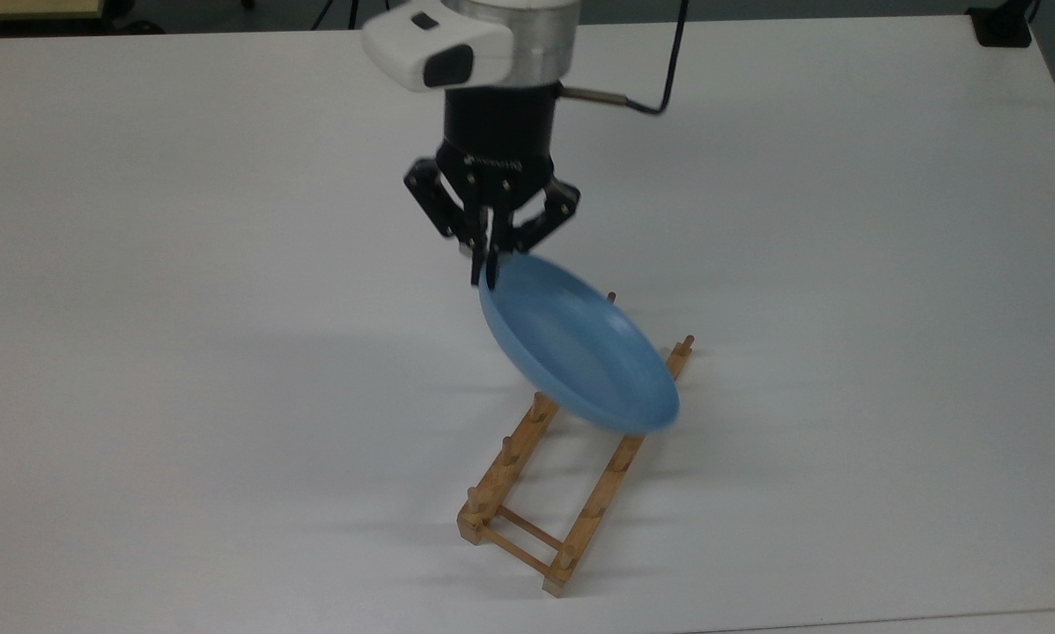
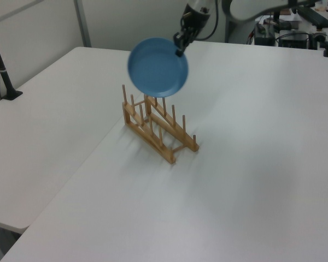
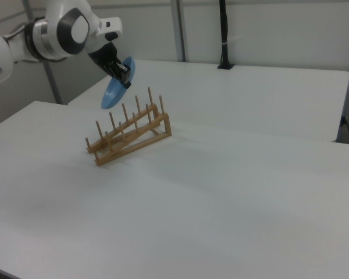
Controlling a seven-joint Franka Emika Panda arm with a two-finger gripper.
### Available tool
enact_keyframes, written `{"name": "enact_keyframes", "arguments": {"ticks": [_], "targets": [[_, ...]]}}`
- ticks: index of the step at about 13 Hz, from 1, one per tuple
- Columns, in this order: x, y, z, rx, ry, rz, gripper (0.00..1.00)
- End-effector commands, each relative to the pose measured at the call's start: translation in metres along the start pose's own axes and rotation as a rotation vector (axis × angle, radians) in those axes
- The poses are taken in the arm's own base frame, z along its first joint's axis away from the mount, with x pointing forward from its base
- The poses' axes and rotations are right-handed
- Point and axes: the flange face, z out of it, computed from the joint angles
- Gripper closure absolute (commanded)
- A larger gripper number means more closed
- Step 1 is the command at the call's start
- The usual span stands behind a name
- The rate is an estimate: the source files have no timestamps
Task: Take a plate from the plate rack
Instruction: 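Lift the blue plate up and out of the rack slots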
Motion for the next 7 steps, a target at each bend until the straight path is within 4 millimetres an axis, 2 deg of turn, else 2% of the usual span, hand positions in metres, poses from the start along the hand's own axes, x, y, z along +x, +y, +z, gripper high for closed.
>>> {"name": "enact_keyframes", "arguments": {"ticks": [1,3,4,5,7], "targets": [[-0.022,0.056,-0.041,0.073,-0.209,-0.151,1.00],[-0.032,0.102,-0.056,0.094,-0.330,-0.278,1.00],[-0.038,0.129,-0.052,0.139,-0.391,-0.344,1.00],[-0.042,0.145,-0.049,0.163,-0.421,-0.379,1.00],[-0.056,0.181,-0.026,0.182,-0.486,-0.416,1.00]]}}
